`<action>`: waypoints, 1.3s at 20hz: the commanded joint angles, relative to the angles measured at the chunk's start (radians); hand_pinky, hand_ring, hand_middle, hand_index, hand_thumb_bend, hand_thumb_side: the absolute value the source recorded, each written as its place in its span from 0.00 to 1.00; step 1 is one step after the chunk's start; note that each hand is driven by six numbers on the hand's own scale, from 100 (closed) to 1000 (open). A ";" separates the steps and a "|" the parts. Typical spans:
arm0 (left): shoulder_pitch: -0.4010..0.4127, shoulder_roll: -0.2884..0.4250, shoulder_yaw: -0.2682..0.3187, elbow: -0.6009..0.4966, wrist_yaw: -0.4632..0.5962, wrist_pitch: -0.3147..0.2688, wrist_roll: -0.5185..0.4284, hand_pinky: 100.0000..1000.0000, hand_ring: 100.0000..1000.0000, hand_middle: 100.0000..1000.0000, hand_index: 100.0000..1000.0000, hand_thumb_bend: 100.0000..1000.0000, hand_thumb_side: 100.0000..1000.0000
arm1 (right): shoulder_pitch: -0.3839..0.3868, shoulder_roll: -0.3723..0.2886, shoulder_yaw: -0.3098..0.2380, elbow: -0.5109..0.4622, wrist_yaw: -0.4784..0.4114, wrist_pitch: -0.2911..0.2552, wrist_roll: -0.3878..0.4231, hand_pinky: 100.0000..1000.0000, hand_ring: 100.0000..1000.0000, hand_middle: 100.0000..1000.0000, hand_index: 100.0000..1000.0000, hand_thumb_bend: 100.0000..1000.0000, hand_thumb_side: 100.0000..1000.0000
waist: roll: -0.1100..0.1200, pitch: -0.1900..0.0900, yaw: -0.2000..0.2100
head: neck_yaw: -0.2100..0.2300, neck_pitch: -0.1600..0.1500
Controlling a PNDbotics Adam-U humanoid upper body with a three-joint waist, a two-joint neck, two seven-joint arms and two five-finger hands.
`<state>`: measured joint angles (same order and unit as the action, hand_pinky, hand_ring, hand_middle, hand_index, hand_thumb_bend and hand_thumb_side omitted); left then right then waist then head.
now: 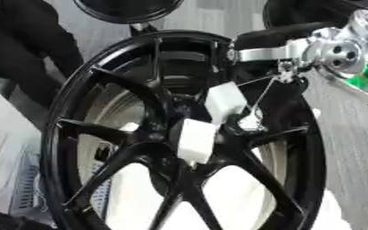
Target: Pull the pin out of the wheel hub.
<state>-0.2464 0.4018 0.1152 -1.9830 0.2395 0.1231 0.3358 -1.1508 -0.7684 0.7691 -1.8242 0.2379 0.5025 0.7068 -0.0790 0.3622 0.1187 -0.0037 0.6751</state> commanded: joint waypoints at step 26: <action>0.015 0.023 0.041 -0.017 -0.011 -0.012 0.030 0.72 0.71 0.67 0.77 0.47 0.28 | 0.655 -0.369 -0.933 0.168 0.037 0.125 -0.629 0.80 0.57 0.29 0.50 0.00 0.00 | 0.013 -0.049 -0.047 | 0.041 -0.001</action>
<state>-0.2290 0.3991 0.1423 -1.9830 0.2358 0.1125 0.3602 -0.4906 -1.0963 -0.0974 -1.6852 0.2534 0.6273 0.1184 -0.0687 0.3279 0.0724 0.0304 0.6762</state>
